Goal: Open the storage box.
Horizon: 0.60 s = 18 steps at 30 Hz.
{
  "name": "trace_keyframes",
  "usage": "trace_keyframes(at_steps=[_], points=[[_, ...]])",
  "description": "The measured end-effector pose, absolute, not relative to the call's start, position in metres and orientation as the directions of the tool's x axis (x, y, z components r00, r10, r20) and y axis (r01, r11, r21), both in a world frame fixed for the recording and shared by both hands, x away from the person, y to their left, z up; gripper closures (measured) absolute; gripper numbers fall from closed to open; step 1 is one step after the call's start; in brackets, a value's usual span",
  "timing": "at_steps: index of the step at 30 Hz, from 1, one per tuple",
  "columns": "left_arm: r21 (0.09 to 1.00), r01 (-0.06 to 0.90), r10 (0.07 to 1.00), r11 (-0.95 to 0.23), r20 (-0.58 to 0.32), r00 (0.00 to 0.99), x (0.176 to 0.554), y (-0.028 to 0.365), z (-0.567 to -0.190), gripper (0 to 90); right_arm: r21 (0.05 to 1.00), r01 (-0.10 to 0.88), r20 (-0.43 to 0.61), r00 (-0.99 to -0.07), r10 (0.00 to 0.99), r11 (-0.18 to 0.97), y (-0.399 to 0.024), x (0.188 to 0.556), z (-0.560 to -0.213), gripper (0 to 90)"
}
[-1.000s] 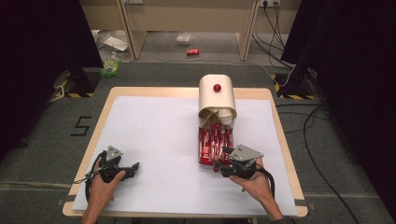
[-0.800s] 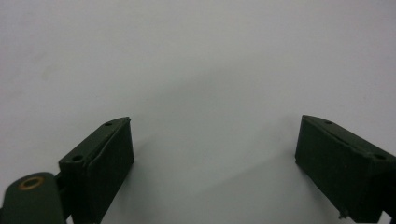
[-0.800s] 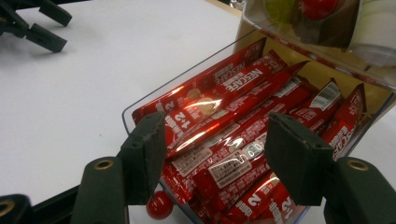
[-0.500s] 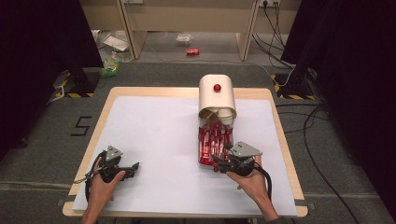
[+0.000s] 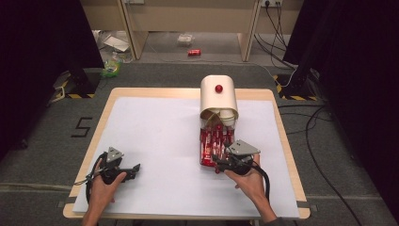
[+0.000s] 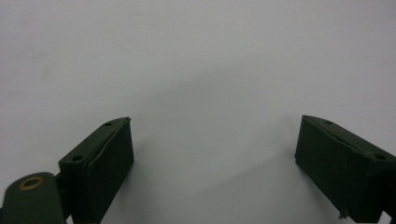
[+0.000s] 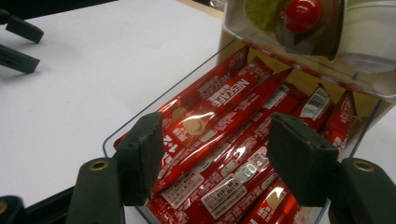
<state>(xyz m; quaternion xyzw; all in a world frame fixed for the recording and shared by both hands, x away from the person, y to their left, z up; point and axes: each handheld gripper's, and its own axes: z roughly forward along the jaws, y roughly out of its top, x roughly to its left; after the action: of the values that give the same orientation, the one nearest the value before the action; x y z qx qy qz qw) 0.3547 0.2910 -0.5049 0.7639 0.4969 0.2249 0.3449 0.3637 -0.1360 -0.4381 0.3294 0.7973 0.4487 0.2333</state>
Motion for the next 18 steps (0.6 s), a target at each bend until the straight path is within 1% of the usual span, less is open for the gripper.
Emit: trace_keyframes(at_steps=[18], points=[[0.75, 0.605, 0.914, -0.267, -0.001, 0.405, 0.3548, 0.291, -0.5049, 10.8, 0.862, 0.344, -0.066, -0.653, 0.754, 0.373, -0.1284, 0.3742, -0.4361, 36.6]])
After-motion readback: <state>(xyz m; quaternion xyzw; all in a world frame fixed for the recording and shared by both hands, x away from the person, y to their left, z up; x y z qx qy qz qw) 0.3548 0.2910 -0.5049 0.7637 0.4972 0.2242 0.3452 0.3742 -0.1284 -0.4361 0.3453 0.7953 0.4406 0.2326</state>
